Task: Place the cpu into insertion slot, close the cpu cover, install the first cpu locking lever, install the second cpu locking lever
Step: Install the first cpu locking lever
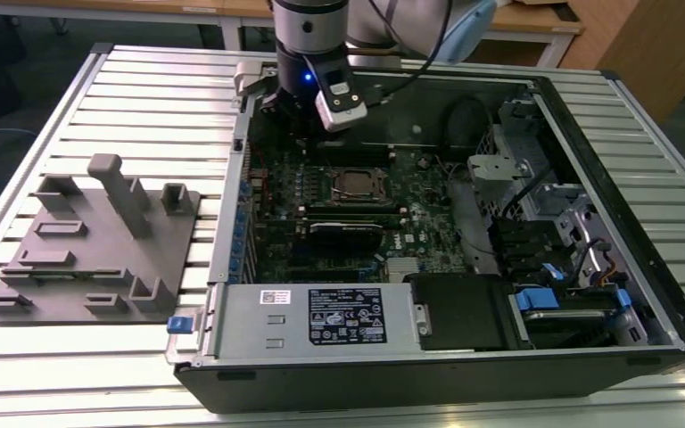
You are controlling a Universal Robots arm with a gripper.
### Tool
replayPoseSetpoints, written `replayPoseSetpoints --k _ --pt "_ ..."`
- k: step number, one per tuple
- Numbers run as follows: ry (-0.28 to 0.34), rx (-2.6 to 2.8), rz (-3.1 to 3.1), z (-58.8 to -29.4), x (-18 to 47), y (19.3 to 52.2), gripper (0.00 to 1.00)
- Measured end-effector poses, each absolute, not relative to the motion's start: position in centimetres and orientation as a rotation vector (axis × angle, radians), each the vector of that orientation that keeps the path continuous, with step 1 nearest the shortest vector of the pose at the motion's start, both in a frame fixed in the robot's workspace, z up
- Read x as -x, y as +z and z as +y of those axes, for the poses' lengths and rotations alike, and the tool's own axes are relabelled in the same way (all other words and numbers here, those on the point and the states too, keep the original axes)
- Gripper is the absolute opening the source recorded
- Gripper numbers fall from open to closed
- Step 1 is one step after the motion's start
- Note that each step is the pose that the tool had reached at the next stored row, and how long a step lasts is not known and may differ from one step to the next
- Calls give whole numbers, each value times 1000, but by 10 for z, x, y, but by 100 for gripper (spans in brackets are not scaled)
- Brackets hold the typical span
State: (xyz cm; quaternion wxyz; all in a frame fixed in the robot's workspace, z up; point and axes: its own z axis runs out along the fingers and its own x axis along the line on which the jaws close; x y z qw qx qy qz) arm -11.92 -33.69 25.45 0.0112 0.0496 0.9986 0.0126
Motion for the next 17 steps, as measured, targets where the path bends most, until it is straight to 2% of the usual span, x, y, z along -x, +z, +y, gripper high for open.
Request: replayPoseSetpoints --k 10,17 --pt "52 -155 3115 -337 121 254 10" --pt "149 -153 3115 -339 121 254 10"
